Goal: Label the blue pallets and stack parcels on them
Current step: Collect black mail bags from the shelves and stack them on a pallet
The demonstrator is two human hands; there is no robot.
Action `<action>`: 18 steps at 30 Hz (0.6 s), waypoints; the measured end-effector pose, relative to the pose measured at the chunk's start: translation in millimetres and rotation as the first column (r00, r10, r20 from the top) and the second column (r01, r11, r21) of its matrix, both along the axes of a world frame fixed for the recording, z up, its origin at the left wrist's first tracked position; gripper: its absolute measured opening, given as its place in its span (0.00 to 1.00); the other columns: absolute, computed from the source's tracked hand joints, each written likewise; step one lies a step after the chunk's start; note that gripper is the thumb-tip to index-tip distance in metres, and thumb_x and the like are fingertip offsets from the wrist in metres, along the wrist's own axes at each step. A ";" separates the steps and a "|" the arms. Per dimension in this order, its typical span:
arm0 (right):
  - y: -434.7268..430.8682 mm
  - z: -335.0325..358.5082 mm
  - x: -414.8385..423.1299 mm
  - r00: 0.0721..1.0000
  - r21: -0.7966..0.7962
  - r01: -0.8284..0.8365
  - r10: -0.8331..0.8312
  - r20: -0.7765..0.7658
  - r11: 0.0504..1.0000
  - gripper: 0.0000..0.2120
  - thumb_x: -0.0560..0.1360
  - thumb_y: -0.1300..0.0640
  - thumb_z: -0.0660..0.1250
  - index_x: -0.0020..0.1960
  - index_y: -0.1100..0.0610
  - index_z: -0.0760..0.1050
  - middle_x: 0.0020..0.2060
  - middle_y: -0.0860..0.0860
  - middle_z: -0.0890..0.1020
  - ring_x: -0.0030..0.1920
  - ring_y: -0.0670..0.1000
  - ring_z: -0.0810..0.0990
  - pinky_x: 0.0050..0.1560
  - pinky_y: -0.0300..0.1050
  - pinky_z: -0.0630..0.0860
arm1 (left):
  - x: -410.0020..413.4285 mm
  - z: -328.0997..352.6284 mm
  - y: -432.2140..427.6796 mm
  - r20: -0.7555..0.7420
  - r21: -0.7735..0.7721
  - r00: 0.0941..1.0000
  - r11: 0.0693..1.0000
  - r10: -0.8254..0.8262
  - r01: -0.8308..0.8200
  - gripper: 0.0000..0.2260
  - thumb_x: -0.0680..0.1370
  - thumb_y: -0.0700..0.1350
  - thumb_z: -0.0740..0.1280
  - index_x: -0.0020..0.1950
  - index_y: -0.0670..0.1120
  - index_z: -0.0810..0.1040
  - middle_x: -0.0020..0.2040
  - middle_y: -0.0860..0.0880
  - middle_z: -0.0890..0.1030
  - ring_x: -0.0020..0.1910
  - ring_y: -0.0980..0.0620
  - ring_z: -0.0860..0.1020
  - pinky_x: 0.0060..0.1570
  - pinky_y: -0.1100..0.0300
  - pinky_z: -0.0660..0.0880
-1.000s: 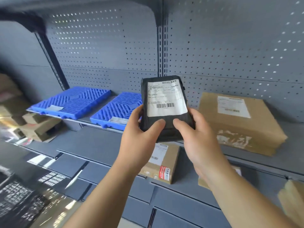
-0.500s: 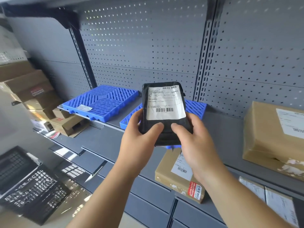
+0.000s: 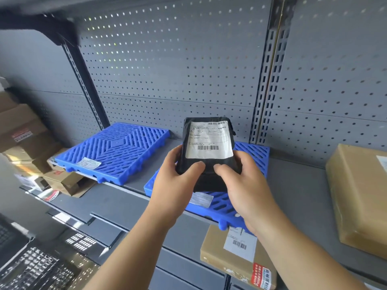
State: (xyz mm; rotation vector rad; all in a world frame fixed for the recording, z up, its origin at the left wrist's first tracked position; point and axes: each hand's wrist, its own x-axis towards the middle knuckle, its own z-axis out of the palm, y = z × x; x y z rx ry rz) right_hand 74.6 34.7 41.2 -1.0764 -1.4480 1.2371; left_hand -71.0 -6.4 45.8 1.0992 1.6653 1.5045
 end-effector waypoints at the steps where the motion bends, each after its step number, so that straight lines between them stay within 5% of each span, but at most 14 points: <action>1: 5.4 -0.8 -4.1 1.000 -0.005 0.012 -0.012 0.022 1.000 0.08 0.75 0.52 0.70 0.53 0.42 0.77 0.42 0.34 0.83 0.43 0.34 0.81 0.37 0.30 0.72 | -4.9 -1.9 5.6 -0.001 -0.008 1.000 1.000 -0.018 0.018 0.22 0.70 0.54 0.71 0.65 0.62 0.77 0.53 0.64 0.86 0.52 0.62 0.85 0.53 0.60 0.78; 12: 36.6 -13.5 -75.5 0.955 -0.050 0.262 -0.252 0.154 0.964 0.07 0.73 0.49 0.69 0.50 0.42 0.76 0.43 0.34 0.82 0.42 0.34 0.80 0.38 0.36 0.71 | -89.2 -16.2 69.4 -0.039 -0.115 0.956 0.952 -0.291 0.285 0.15 0.71 0.56 0.70 0.56 0.68 0.78 0.53 0.64 0.86 0.53 0.62 0.84 0.56 0.57 0.78; 18: 42.5 -22.1 -98.5 0.925 -0.078 0.328 -0.304 0.229 0.941 0.07 0.71 0.47 0.69 0.48 0.44 0.76 0.37 0.34 0.81 0.35 0.35 0.78 0.37 0.39 0.70 | -115.3 -22.7 85.1 -0.069 -0.175 0.925 0.917 -0.374 0.358 0.11 0.73 0.55 0.70 0.51 0.71 0.76 0.50 0.71 0.83 0.49 0.71 0.81 0.45 0.67 0.74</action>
